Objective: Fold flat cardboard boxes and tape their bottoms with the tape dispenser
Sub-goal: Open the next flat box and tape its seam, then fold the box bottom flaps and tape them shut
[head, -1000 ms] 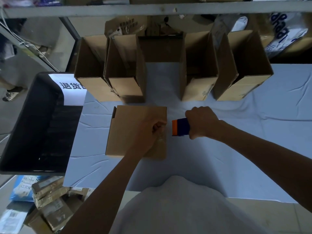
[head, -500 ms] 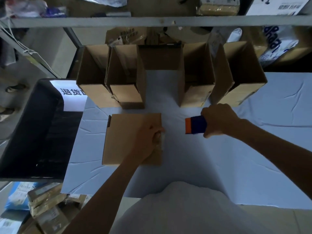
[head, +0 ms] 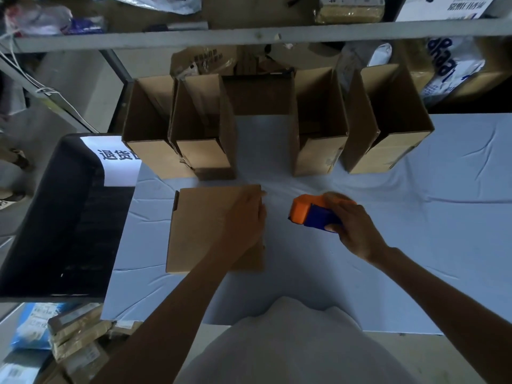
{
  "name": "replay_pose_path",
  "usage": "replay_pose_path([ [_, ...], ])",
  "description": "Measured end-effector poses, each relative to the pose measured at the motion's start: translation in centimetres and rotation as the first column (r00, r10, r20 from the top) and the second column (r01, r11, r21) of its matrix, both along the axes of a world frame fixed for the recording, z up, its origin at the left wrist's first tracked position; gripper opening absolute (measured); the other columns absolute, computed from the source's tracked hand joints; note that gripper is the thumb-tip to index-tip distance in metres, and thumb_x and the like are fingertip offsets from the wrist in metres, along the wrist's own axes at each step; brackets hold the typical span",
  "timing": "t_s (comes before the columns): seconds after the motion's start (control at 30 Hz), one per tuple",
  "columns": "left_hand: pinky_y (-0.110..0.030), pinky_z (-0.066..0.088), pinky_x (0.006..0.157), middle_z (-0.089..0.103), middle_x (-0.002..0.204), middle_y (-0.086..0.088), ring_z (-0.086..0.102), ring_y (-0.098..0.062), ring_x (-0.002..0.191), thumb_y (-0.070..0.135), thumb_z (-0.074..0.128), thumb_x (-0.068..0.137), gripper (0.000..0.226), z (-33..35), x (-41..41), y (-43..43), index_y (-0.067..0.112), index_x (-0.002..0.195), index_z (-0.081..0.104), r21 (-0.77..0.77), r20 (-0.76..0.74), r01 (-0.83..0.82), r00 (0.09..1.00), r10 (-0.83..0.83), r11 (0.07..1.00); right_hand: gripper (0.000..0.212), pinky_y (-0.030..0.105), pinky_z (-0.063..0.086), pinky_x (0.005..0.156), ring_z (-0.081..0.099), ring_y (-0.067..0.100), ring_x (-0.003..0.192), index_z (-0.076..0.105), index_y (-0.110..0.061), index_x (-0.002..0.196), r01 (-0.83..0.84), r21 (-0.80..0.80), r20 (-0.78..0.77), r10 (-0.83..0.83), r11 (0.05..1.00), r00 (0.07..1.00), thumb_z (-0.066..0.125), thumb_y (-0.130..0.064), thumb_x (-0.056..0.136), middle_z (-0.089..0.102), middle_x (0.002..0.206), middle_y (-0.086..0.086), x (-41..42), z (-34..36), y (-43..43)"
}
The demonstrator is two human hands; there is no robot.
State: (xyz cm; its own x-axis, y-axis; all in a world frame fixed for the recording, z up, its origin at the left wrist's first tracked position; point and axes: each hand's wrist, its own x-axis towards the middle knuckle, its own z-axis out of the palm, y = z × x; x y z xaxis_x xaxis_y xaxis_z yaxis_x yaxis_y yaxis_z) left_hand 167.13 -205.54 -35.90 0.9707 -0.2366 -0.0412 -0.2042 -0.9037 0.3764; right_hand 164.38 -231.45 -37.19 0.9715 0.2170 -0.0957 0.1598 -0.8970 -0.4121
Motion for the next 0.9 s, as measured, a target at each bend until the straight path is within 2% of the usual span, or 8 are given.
replay_pose_path([
  [0.07, -0.032, 0.031, 0.102, 0.050, 0.128, -0.015, 0.048, -0.032, 0.118, 0.019, 0.042, 0.097, 0.039, -0.2, 0.9, 0.4, 0.005, 0.133, 0.046, -0.043, 0.025, -0.019, 0.999, 0.020, 0.999, 0.055, 0.037, 0.041, 0.093, 0.056, 0.036, 0.103, 0.049, -0.005, 0.133, 0.037, -0.020, 0.069, -0.035, 0.999, 0.997, 0.066, -0.009, 0.081, 0.060, 0.112, 0.016, -0.9, -0.8, 0.8],
  [0.17, -0.039, 0.025, 0.109, 0.036, 0.140, -0.017, 0.032, -0.035, 0.131, 0.017, 0.055, 0.088, 0.056, 0.0, 2.7, 0.4, 0.008, 0.140, 0.036, -0.080, 0.003, -0.094, 0.996, 0.094, 0.992, 0.039, 0.009, 0.039, 0.083, 0.061, 0.012, 0.093, 0.051, 0.001, 0.124, 0.187, 0.075, 0.059, -0.191, 0.980, 0.980, 0.056, 0.010, 0.086, 0.058, 0.104, 0.007, -1.9, -1.4, 1.4],
  [0.33, -0.042, 0.020, 0.110, 0.036, 0.145, -0.012, 0.030, -0.033, 0.135, 0.047, 0.058, 0.085, 0.076, -0.7, 4.9, 0.9, 0.011, 0.144, 0.027, 0.080, -0.245, -0.061, 0.966, 0.079, 0.995, 0.060, 0.032, 0.044, 0.075, 0.057, 0.035, 0.094, 0.044, -0.005, 0.131, 0.222, 0.092, -0.016, -0.221, 0.971, 0.975, 0.071, 0.001, 0.078, 0.057, 0.115, 0.021, -2.8, -3.7, 0.6],
  [0.47, -0.034, 0.036, 0.087, 0.059, 0.108, -0.009, 0.053, -0.028, 0.107, 0.040, 0.059, 0.085, 0.036, 1.3, 5.9, 0.9, 0.009, 0.104, 0.064, 0.188, -0.203, 0.138, 0.974, -0.099, 0.972, 0.064, 0.045, 0.048, 0.082, 0.049, 0.036, 0.101, 0.049, -0.003, 0.122, 0.185, 0.083, 0.078, -0.192, 0.979, 0.978, 0.081, -0.015, 0.068, 0.054, 0.114, 0.018, -2.9, -2.3, 1.7],
  [0.57, -0.039, 0.047, 0.078, 0.062, 0.096, -0.009, 0.058, -0.029, 0.094, 0.029, 0.047, 0.089, 0.030, 4.7, 5.9, 1.8, 0.008, 0.092, 0.069, 0.289, 0.125, -0.008, 0.992, -0.030, 0.957, 0.056, 0.022, 0.039, 0.085, 0.048, 0.018, 0.103, 0.054, -0.011, 0.119, 0.155, 0.332, 0.102, -0.198, 0.931, 0.975, 0.068, -0.045, 0.077, 0.056, 0.111, 0.003, -3.1, 0.9, 5.2],
  [0.63, -0.039, 0.048, 0.076, 0.063, 0.087, -0.005, 0.059, -0.026, 0.084, 0.024, 0.052, 0.083, 0.022, 7.9, 5.2, 2.8, 0.011, 0.089, 0.068, 0.053, 0.207, -0.265, 0.946, 0.249, 0.963, 0.059, 0.015, 0.035, 0.086, 0.047, 0.009, 0.106, 0.053, -0.020, 0.123, 0.233, 0.517, -0.042, -0.247, 0.824, 0.968, 0.057, -0.058, 0.078, 0.053, 0.116, -0.004, -2.5, 3.4, 8.1],
  [0.7, -0.032, 0.045, 0.070, 0.058, 0.070, 0.000, 0.054, -0.019, 0.069, 0.027, 0.067, 0.072, 0.017, 10.7, 3.6, 3.9, 0.013, 0.080, 0.062, -0.312, -0.094, -0.453, 0.889, 0.448, 0.835, 0.055, 0.019, 0.037, 0.091, 0.047, 0.009, 0.110, 0.052, -0.029, 0.120, 0.242, 0.622, -0.085, -0.243, 0.745, 0.966, 0.054, -0.063, 0.077, 0.051, 0.117, -0.008, -1.7, 5.2, 10.2],
  [0.9, -0.015, 0.037, 0.052, 0.055, 0.063, -0.002, 0.049, -0.008, 0.060, 0.018, 0.058, 0.089, 0.015, 11.2, -2.6, 5.7, 0.012, 0.077, 0.062, -0.651, -0.467, -0.643, 0.758, 0.455, 0.403, 0.059, 0.032, 0.041, 0.101, 0.043, 0.012, 0.121, 0.049, -0.026, 0.125, 0.194, 0.696, 0.002, -0.271, 0.691, 0.963, 0.060, -0.054, 0.075, 0.046, 0.132, -0.004, 0.0, 7.9, 12.9],
])
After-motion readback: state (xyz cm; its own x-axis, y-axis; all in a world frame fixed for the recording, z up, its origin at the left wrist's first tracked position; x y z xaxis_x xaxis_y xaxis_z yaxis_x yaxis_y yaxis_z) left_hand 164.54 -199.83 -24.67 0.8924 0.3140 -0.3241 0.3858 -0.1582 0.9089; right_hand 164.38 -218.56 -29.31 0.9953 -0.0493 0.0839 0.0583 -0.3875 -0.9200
